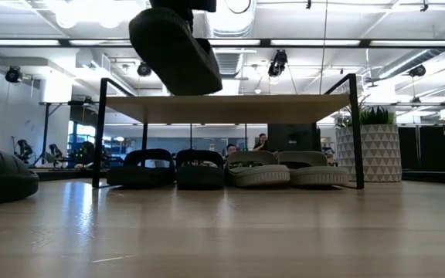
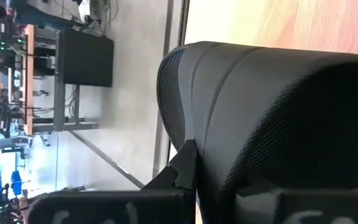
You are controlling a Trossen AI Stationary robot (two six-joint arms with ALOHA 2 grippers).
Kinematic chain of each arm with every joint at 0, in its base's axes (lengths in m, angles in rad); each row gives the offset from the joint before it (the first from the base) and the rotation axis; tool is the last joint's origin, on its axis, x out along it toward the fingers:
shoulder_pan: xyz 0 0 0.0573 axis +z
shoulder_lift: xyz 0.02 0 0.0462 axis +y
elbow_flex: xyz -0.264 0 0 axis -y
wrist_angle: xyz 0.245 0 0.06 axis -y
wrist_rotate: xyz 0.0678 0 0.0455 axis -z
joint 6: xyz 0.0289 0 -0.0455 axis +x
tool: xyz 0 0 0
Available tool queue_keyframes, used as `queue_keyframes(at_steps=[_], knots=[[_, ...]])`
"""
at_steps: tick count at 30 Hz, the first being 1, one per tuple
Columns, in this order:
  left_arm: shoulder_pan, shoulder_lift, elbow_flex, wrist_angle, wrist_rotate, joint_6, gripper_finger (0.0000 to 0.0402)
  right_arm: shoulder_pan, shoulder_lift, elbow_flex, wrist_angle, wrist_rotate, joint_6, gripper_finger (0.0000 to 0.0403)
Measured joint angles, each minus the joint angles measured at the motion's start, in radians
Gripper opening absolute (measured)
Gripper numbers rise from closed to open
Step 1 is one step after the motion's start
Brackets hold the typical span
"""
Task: Pick and place slides into the shelf
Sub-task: Put the black slide on the shelf
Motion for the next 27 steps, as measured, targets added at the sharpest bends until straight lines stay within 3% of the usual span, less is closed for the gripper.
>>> queue_keyframes(at_steps=[7,16,27], knots=[[0.021,0.034,0.0,-0.012,0.028,0.0,0.0,0.0,-0.009,-0.03,0.0,-0.016,0.023,0.0203],[0.068,0.071,0.0,-0.007,-0.072,0.013,0.0,0.0,-0.004,-0.028,0.002,-0.023,0.015,0.0203],[0.088,0.092,-0.003,0.076,-0.076,0.059,0.0,0.0,-0.004,-0.049,0.006,-0.088,0.018,0.0203]])
